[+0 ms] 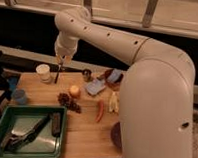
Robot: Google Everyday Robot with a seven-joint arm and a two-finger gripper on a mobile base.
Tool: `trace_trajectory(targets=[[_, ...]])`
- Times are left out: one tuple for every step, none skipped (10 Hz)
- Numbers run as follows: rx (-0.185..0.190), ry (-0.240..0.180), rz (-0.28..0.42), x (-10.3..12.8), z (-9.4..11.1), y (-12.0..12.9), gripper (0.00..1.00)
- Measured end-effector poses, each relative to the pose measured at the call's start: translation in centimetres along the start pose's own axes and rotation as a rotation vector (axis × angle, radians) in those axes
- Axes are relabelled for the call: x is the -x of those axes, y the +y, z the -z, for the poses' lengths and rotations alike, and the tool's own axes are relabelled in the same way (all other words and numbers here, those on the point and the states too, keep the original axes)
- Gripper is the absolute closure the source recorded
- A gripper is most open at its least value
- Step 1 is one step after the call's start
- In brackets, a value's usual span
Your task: Place fork in plastic cup
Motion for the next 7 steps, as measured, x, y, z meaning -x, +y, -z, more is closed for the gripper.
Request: trace_trajectory(targets=[[0.005, -0.004, 0.018, 0.6, -0.5, 1.1, 0.80], [0.020, -0.006, 0.047, 1.5, -1.5, 3.2, 0.80], [0.032, -0.009, 0.067, 2.2, -2.2, 4.7, 0.80], [0.051, -0.008, 0.090, 2.7, -3.2, 6.3, 0.80], [0.080, -0.005, 0.113, 3.0, -4.2, 8.1, 0.80], [0.126, 0.005, 0.140, 2.6, -5.3, 10.4, 0.80], [0.163, 0.013, 0.155, 2.0, -5.9, 11.8, 0.80]])
